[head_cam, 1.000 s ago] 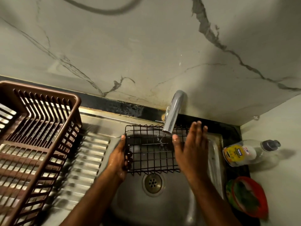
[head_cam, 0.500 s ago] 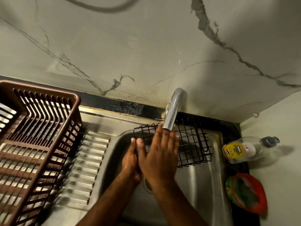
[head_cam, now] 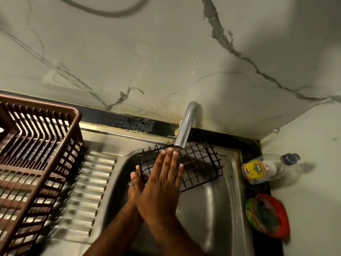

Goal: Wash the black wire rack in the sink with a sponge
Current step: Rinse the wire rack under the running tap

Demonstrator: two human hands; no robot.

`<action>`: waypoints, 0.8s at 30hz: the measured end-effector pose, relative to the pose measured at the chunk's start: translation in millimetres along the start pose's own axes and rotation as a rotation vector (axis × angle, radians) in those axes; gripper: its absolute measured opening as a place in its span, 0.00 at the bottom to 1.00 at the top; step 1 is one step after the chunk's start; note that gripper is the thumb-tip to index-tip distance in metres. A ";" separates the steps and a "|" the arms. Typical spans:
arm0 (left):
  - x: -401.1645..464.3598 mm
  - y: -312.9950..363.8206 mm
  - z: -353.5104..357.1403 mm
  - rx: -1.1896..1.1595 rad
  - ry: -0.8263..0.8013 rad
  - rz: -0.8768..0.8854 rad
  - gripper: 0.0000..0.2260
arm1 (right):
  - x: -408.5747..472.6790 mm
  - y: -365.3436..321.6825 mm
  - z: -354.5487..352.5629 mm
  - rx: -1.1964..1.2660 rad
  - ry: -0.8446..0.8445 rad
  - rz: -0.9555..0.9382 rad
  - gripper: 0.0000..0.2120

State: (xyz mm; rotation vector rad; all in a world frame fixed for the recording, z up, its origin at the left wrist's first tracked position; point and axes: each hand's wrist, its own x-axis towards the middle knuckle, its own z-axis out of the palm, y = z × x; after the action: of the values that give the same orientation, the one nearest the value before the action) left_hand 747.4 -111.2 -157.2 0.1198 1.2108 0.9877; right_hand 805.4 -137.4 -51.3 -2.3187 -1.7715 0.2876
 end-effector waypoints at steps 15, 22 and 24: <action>-35.4 52.1 -0.8 0.281 -0.109 0.187 0.22 | 68.6 156.4 -35.6 1.213 -0.346 0.809 0.49; -24.8 69.2 -7.1 0.490 -0.195 0.401 0.14 | 68.3 167.7 -52.9 1.360 -0.496 0.805 0.27; -18.1 69.9 -8.6 0.470 -0.235 0.483 0.13 | 62.0 168.2 -50.3 1.329 -0.422 0.760 0.22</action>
State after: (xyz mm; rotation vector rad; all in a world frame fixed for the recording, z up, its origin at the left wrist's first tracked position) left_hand 700.2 -85.3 -108.3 0.9095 1.1990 1.0455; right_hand 991.0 -122.9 -52.1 -1.7128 -0.2899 1.5512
